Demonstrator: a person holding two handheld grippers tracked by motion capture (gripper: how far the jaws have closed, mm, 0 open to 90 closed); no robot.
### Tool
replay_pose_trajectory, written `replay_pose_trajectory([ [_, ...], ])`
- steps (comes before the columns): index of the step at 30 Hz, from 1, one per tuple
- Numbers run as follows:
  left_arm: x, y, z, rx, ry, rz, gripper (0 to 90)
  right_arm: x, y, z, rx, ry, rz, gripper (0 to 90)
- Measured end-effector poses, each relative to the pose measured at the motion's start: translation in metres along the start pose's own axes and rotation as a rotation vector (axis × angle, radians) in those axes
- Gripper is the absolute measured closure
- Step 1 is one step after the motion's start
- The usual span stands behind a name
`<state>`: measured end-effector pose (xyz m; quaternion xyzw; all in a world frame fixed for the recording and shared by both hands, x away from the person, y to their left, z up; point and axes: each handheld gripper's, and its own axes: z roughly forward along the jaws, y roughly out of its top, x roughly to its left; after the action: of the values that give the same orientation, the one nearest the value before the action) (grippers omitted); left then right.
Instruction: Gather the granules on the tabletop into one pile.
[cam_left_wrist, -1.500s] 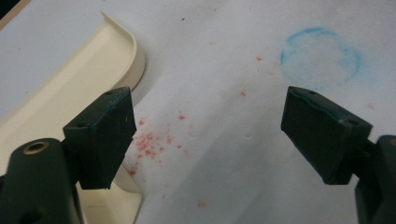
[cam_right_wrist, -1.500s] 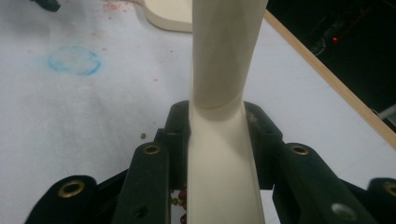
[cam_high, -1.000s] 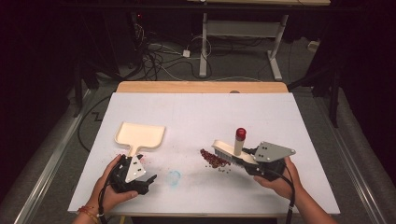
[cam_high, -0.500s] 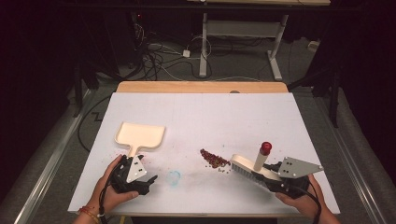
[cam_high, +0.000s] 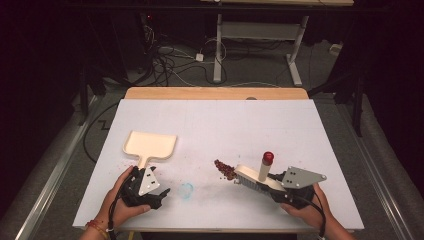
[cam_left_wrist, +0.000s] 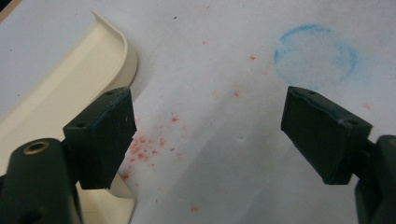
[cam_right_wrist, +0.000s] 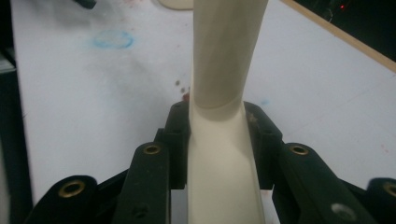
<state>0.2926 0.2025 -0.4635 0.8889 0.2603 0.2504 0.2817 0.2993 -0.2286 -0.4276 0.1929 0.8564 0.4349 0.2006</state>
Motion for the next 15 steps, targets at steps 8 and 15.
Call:
replay_pose_trajectory([
  [8,0.0,-0.003,-0.001,0.005,-0.001,-0.001,17.2,-0.002,0.009,0.001,-0.025,-0.005,0.016,67.7],
  [15,-0.001,-0.002,-0.001,0.007,0.0,0.005,17.2,-0.002,0.016,-0.008,-0.069,-0.051,0.031,67.6],
])
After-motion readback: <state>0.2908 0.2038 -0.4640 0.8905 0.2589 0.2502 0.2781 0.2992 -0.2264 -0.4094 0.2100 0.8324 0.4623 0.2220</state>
